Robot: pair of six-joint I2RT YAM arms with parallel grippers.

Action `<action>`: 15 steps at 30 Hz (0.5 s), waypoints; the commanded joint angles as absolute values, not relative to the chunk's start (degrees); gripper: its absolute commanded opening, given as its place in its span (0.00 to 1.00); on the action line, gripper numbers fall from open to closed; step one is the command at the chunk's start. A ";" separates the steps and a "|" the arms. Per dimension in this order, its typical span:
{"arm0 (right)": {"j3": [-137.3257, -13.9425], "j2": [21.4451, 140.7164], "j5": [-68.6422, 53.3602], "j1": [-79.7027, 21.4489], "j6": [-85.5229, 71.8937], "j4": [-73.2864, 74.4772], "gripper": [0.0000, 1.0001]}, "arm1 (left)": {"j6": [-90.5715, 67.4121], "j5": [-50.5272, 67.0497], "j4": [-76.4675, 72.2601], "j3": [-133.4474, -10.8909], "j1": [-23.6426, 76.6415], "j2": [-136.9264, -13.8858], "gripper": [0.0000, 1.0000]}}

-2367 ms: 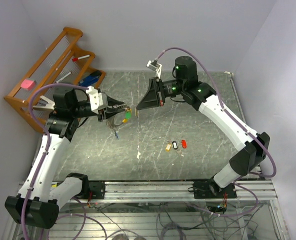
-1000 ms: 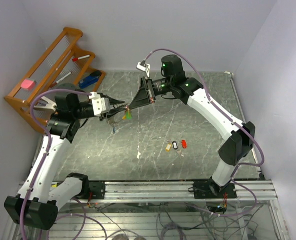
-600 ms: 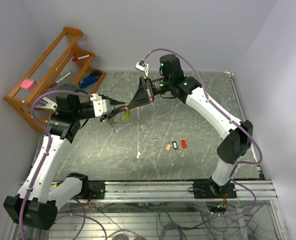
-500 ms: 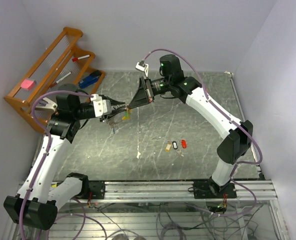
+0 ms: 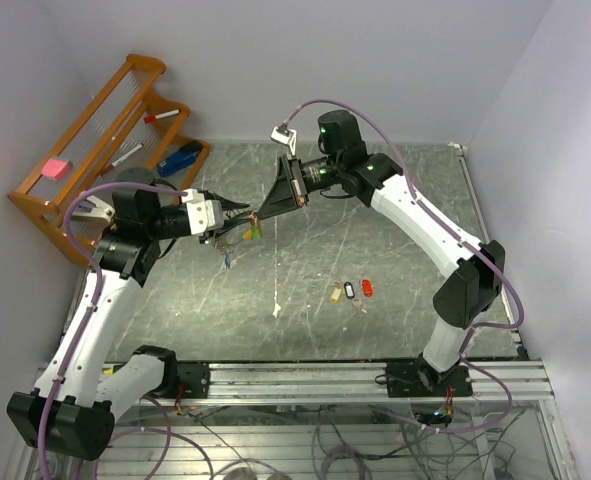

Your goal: Put the keys on the keyring

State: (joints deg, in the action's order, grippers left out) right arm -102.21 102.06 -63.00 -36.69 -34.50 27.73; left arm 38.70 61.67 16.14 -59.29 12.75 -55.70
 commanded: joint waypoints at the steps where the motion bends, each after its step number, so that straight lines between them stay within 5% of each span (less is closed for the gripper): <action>1: -103.78 101.76 -62.67 -36.31 -34.07 27.69 0.00 | 40.28 62.07 15.04 -60.12 13.27 -54.67 0.07; 15: -102.77 100.82 -61.78 -35.29 -34.27 27.32 0.00 | 42.85 63.51 16.97 -60.21 13.27 -54.32 0.07</action>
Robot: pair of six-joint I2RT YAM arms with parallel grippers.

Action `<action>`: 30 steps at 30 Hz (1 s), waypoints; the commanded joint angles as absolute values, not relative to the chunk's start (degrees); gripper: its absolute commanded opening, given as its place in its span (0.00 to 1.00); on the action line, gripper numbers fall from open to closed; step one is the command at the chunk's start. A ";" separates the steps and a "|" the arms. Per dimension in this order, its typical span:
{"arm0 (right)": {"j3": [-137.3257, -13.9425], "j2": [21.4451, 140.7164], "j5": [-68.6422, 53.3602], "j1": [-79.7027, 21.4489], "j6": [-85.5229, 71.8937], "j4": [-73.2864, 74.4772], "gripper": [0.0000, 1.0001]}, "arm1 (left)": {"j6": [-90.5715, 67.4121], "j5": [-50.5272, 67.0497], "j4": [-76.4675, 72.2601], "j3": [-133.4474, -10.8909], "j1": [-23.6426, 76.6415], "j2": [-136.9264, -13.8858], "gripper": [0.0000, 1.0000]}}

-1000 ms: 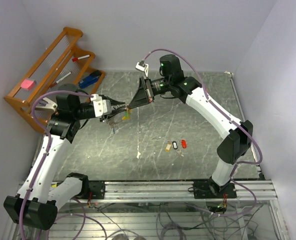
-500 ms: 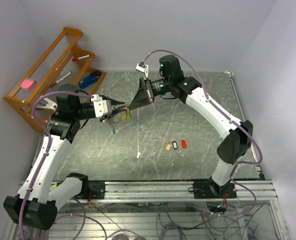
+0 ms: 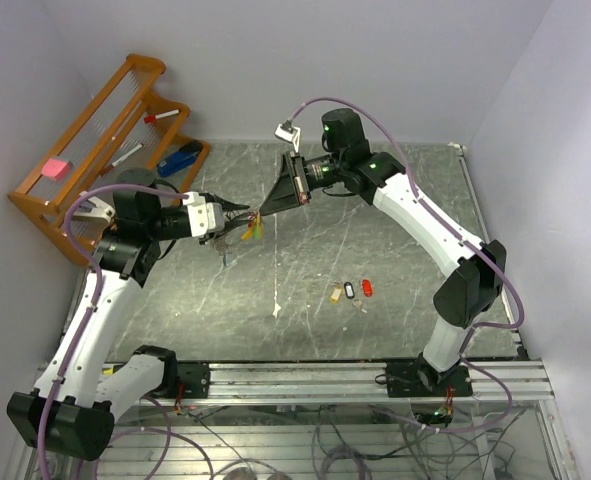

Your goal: Put the keys on the keyring

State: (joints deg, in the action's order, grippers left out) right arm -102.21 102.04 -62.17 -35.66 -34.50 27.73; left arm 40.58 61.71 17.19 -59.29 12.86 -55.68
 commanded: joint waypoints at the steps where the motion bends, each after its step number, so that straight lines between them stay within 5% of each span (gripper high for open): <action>1: -102.70 100.81 -61.79 -35.25 -34.28 27.27 0.00 | 42.77 63.46 16.96 -60.21 13.27 -54.32 0.07; 30: -101.54 100.56 -62.67 -35.26 -35.66 27.72 0.00 | 38.40 61.37 8.95 -58.02 13.77 -53.59 0.07</action>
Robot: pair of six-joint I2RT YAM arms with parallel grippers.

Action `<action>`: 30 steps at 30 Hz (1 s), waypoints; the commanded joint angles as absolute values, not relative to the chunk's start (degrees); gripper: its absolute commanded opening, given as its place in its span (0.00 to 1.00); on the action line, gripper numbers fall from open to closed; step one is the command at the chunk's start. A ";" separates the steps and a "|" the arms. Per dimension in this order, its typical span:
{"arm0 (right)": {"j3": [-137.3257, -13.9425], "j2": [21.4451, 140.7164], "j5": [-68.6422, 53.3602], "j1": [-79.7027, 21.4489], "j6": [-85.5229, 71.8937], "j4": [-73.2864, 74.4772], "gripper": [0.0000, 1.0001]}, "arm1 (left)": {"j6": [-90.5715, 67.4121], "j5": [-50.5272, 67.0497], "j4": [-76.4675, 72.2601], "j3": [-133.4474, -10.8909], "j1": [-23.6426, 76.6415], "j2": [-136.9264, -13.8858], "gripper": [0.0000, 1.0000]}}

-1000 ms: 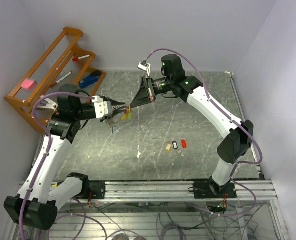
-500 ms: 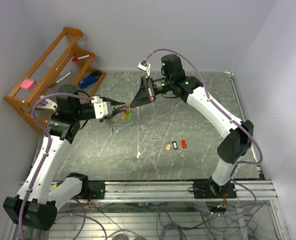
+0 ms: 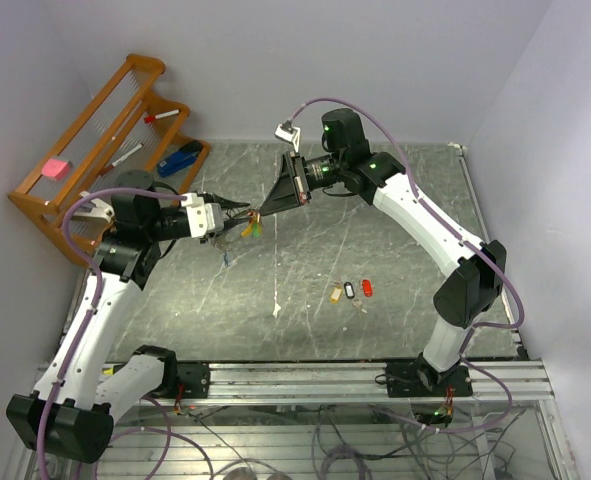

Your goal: Put the keys on the keyring

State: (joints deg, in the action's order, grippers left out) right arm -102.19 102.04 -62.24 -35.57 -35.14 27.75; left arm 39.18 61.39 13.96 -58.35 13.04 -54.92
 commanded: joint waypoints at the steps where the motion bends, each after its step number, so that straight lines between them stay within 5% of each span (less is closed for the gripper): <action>1: -101.52 100.50 -62.73 -35.25 -35.82 27.56 0.00 | 38.30 61.26 8.51 -57.88 13.79 -53.59 0.07; 30: -99.23 99.62 -62.93 -35.25 -36.76 27.31 0.00 | 32.66 58.04 -1.77 -54.28 14.22 -52.40 0.07</action>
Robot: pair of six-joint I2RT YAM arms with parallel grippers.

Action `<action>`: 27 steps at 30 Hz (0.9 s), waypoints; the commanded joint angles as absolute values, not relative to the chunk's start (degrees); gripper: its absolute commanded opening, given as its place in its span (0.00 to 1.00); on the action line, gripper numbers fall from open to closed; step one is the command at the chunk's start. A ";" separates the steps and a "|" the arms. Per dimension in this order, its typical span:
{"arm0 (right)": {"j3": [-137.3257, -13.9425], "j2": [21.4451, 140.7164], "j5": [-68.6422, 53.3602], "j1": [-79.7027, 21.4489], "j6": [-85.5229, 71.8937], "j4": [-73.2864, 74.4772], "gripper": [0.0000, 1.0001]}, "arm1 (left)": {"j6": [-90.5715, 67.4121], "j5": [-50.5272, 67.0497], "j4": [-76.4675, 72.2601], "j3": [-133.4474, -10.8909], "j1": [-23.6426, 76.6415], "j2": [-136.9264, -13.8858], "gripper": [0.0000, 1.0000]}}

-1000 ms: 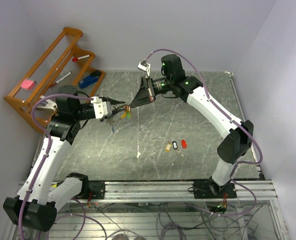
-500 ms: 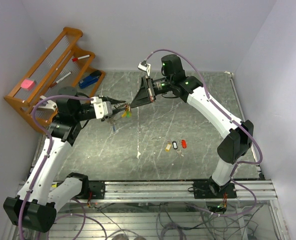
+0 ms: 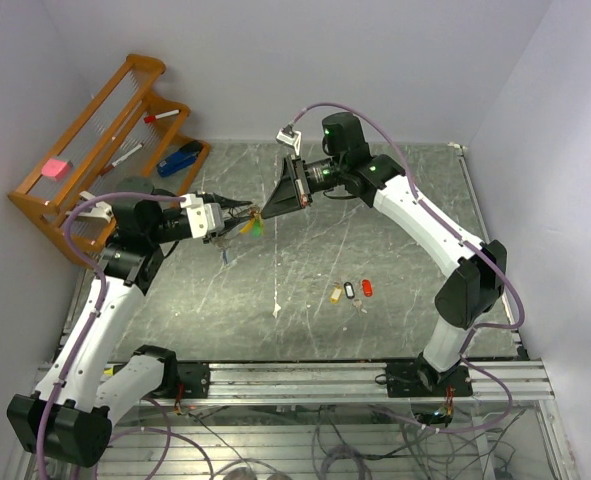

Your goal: Put the keys on the keyring

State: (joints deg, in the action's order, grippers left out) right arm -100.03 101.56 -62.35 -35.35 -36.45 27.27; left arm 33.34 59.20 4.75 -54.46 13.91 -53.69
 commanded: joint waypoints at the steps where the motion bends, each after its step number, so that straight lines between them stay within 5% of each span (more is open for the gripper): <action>1: -99.23 99.63 -62.91 -35.24 -36.82 27.33 0.00 | 32.54 57.89 -2.16 -54.17 14.24 -52.38 0.07; 27: -97.82 99.29 -63.25 -35.22 -38.21 25.16 0.00 | 31.83 57.40 -3.61 -53.29 14.40 -51.85 0.07</action>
